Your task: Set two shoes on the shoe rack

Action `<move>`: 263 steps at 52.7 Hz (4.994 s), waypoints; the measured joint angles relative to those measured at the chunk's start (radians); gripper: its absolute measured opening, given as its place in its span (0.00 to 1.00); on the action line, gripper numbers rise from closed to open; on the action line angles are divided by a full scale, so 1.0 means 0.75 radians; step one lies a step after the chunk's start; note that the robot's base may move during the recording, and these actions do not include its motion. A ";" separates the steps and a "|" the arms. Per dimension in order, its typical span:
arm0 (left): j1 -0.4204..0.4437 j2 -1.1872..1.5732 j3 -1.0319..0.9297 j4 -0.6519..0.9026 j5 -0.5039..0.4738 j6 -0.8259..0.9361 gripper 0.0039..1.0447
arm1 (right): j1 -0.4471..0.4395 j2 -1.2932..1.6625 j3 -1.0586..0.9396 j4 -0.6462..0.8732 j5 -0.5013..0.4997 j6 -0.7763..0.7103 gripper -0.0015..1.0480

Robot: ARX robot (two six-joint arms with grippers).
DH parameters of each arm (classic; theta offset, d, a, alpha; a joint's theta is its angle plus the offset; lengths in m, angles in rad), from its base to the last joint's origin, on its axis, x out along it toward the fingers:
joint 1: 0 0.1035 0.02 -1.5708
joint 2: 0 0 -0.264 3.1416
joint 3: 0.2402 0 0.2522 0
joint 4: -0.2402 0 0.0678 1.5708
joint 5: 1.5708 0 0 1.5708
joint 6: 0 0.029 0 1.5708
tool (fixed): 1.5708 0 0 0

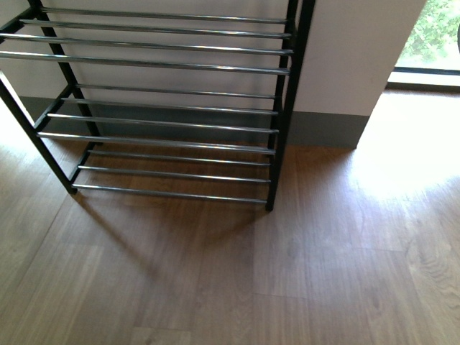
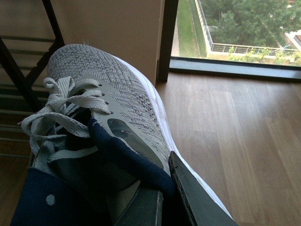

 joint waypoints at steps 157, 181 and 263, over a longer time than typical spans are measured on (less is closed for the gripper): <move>0.002 0.002 -0.002 0.000 0.009 -0.001 0.01 | -0.004 0.000 0.000 -0.001 0.019 0.001 0.01; 0.003 0.002 -0.002 0.000 0.005 -0.003 0.01 | 0.001 -0.001 0.000 -0.001 0.006 0.001 0.01; 0.004 0.002 -0.002 0.000 -0.003 -0.002 0.01 | 0.521 0.705 0.969 -0.720 0.425 0.670 0.01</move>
